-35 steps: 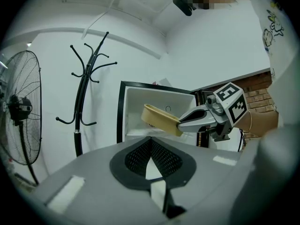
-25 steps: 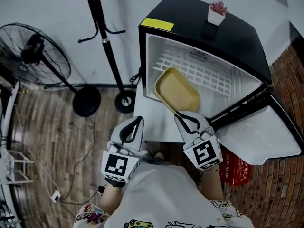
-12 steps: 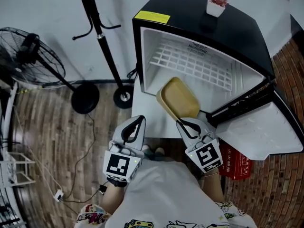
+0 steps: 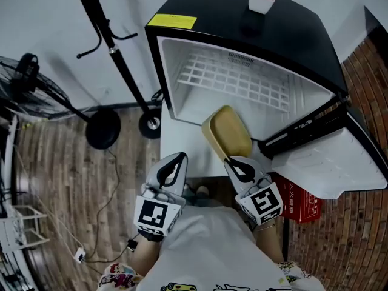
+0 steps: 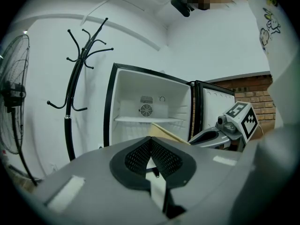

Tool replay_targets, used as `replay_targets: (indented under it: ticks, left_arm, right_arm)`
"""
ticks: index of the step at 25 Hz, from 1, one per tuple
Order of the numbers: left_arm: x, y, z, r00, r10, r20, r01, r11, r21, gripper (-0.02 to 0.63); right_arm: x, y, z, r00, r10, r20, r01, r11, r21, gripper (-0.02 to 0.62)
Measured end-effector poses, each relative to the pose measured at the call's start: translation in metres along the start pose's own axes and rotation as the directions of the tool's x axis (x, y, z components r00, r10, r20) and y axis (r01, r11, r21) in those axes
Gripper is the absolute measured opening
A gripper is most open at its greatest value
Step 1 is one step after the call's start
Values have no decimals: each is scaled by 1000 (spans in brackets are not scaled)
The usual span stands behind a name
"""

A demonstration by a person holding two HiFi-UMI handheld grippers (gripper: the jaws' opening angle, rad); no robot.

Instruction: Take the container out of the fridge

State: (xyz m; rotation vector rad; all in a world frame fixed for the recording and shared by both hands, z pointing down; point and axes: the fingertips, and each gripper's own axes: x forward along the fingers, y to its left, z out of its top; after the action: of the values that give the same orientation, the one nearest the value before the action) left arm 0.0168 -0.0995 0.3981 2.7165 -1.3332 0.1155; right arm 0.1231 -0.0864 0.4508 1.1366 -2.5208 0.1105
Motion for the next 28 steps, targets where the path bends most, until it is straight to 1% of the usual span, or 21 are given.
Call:
replay_targets:
  ticks: [8,17,21,28]
  left_arm:
    - [16,-6,-8,999,-31,-25,31,999,-11,3]
    - [28,-7,-12,998,-43,-43,43,999,-7,1]
    - [30,-7,-11,998,-44,-42,44,999,-11,2]
    - [30,-3,-12,998,-51,-35,51,999,-4,0]
  right_arm:
    - [-2,-12,-4,998,-20,54,12,988,151,18]
    - [-4,-25,4,992,-36,118,4,965,263,18]
    - [-7,-31,6,991,-49,127,12,960,279,17]
    - [-10,-32,5,991,-60,122,26,964,265,17]
